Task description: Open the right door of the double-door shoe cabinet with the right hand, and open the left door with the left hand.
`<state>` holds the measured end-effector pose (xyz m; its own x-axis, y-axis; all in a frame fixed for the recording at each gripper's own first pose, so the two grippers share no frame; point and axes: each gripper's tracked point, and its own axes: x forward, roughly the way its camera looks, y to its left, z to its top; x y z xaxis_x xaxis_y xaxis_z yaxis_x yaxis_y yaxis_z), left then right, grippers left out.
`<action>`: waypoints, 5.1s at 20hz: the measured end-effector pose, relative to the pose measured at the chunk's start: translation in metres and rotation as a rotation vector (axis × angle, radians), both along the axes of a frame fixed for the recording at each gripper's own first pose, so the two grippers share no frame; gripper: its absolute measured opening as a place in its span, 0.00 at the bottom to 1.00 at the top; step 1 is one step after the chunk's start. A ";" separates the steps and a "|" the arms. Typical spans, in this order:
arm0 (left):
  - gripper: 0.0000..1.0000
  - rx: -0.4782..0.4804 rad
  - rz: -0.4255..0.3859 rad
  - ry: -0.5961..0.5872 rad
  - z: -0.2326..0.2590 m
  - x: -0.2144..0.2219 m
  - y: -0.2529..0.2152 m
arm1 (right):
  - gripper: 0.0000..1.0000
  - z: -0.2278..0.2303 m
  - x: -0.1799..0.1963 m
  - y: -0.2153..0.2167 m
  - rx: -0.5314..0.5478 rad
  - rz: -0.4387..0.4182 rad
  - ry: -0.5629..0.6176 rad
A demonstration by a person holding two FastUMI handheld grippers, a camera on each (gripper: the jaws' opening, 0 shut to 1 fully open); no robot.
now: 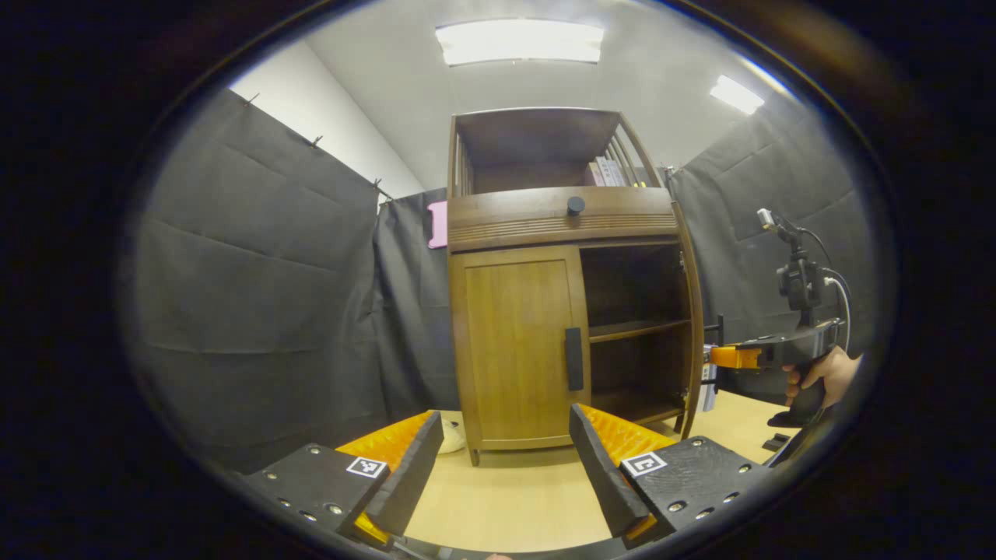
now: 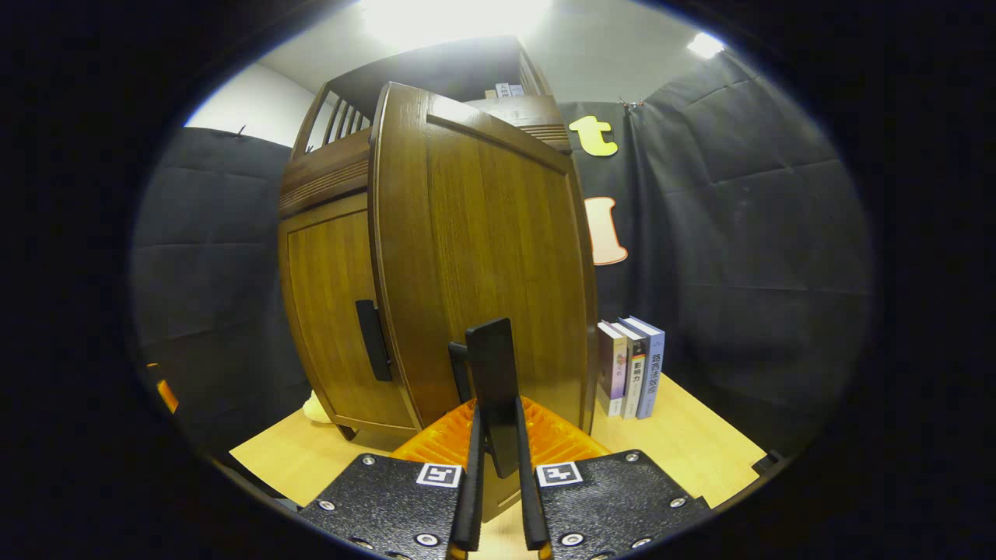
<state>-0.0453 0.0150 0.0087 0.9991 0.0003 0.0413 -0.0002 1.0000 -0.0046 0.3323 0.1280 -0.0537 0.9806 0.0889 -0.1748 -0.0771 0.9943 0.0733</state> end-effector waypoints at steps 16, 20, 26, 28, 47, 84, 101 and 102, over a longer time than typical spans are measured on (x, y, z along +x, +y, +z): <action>0.99 0.003 -0.141 -0.002 0.000 0.032 0.002 | 0.19 0.014 -0.016 -0.062 -0.031 -0.208 0.007; 0.93 0.000 -0.175 0.000 0.001 0.054 -0.002 | 0.29 0.016 -0.027 -0.099 -0.031 -0.296 0.004; 0.99 -0.011 -0.223 -0.009 0.000 0.104 -0.004 | 0.61 0.028 -0.058 -0.124 -0.040 -0.361 -0.021; 0.99 -0.011 -0.230 -0.018 0.002 0.118 -0.008 | 0.88 0.036 -0.073 -0.136 -0.079 -0.400 -0.051; 0.99 -0.066 -0.217 0.025 -0.006 0.303 -0.029 | 0.94 0.040 -0.160 -0.115 -0.139 -0.454 -0.051; 0.24 -0.083 -0.240 0.168 -0.016 0.388 -0.064 | 0.94 0.030 -0.130 -0.078 -0.087 -0.307 -0.036; 0.11 -0.139 -0.192 0.187 0.005 0.385 -0.056 | 0.92 0.022 -0.102 -0.013 -0.052 -0.156 -0.040; 0.03 -0.136 -0.189 0.185 0.007 0.385 -0.055 | 0.94 0.020 -0.101 -0.009 -0.050 -0.148 -0.038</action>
